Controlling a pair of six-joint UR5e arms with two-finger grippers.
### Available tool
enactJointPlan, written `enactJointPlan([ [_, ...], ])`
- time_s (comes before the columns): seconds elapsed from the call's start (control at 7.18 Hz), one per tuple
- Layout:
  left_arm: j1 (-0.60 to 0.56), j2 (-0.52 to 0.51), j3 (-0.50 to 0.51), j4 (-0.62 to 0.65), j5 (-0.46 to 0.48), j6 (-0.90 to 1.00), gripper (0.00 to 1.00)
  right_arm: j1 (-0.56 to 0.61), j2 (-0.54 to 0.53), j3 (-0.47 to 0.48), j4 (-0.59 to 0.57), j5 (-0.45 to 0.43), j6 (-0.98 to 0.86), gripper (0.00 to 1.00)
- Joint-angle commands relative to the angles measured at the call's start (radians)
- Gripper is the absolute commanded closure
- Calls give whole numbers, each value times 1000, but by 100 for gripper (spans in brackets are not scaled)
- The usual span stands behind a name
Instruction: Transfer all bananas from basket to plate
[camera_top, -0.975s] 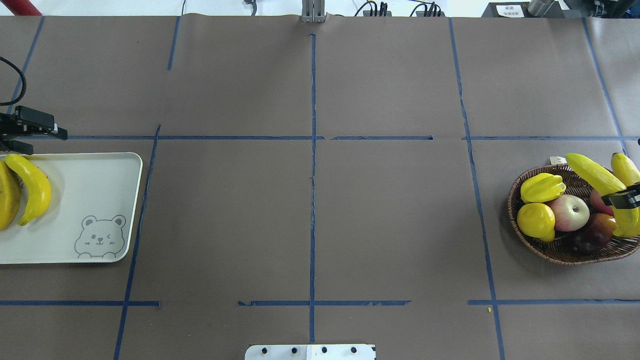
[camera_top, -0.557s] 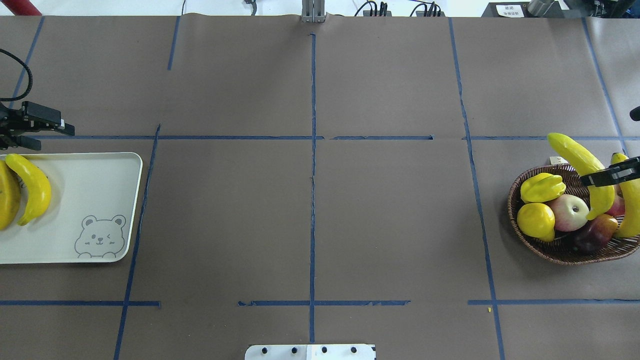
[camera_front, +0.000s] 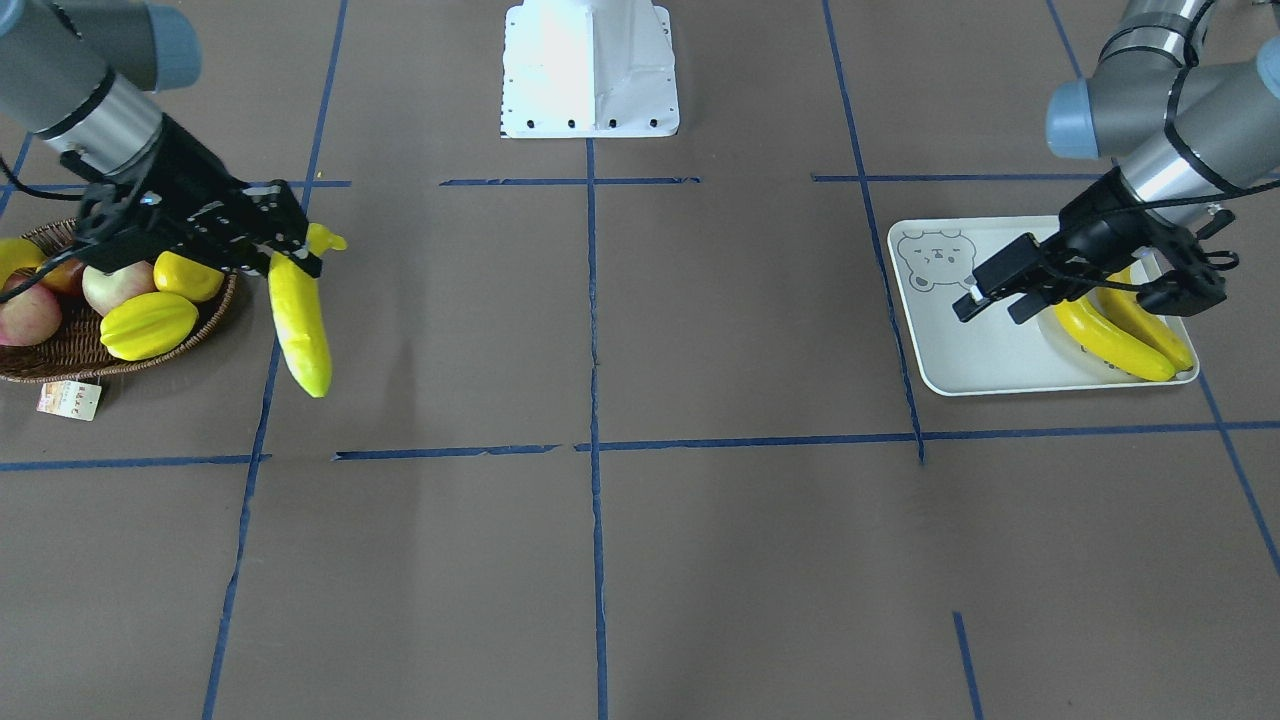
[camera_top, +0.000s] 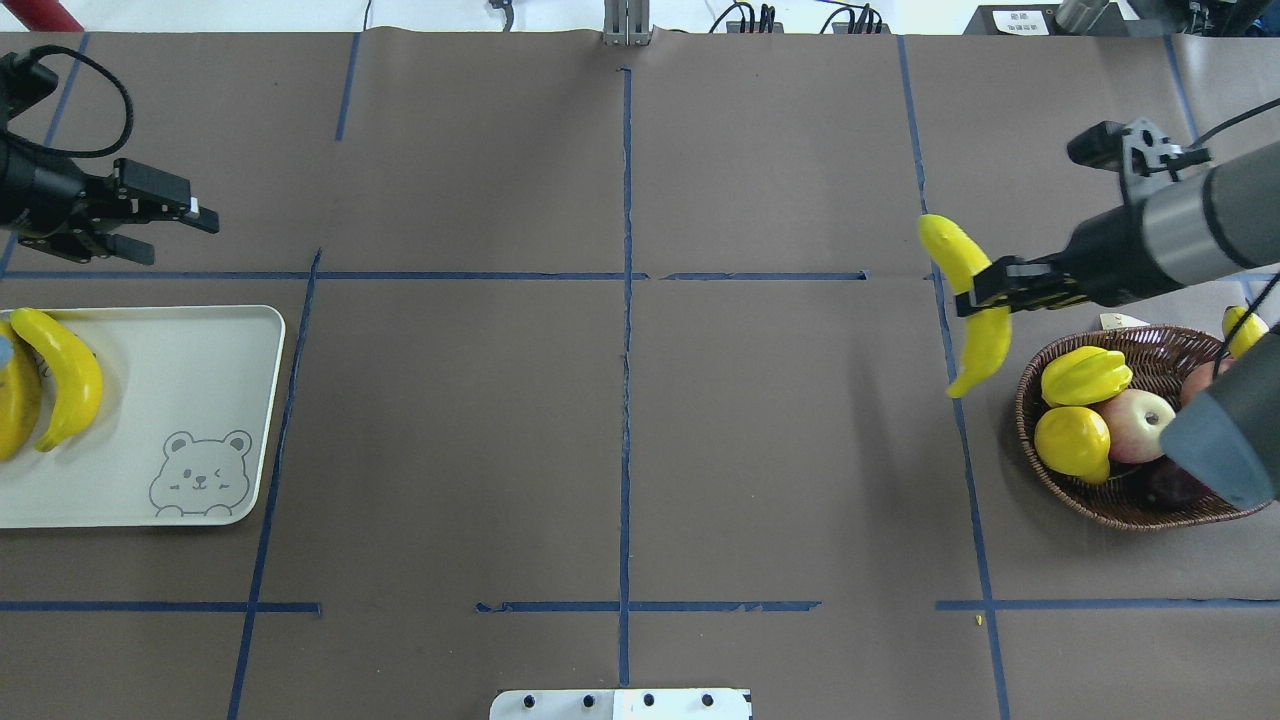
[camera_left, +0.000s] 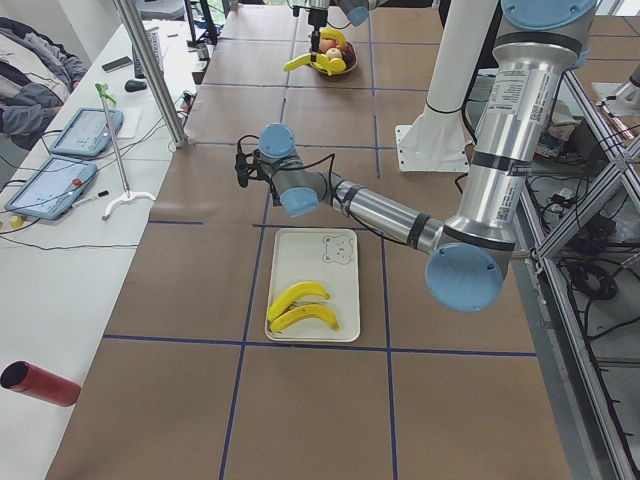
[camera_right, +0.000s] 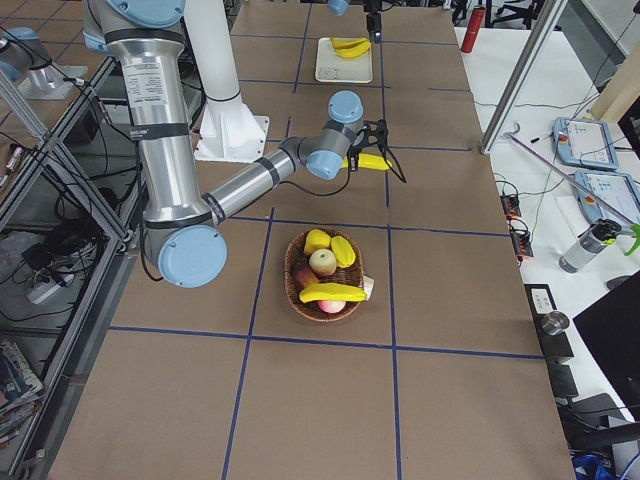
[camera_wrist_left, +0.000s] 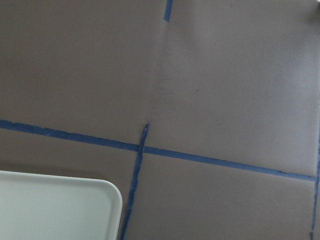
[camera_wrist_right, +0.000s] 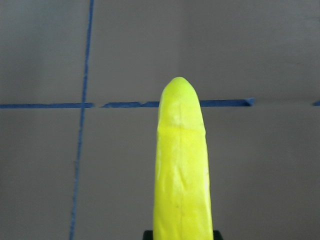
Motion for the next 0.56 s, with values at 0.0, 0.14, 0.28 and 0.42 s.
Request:
enactJointPlan([
  [0.0,91,-123,3,-5,7,-188,0,-167,148,-7,-1,-181,171,92],
  [0.14,114,-180,9,-5,9,-264,0,-218,194,-12,5,-252,217,92],
  [0.28,141,-217,9,-5,12,-340,0,-251,214,-16,43,-293,261,92],
  [0.42,198,-255,9,-5,77,-397,0,-274,216,-25,92,-315,286,92],
])
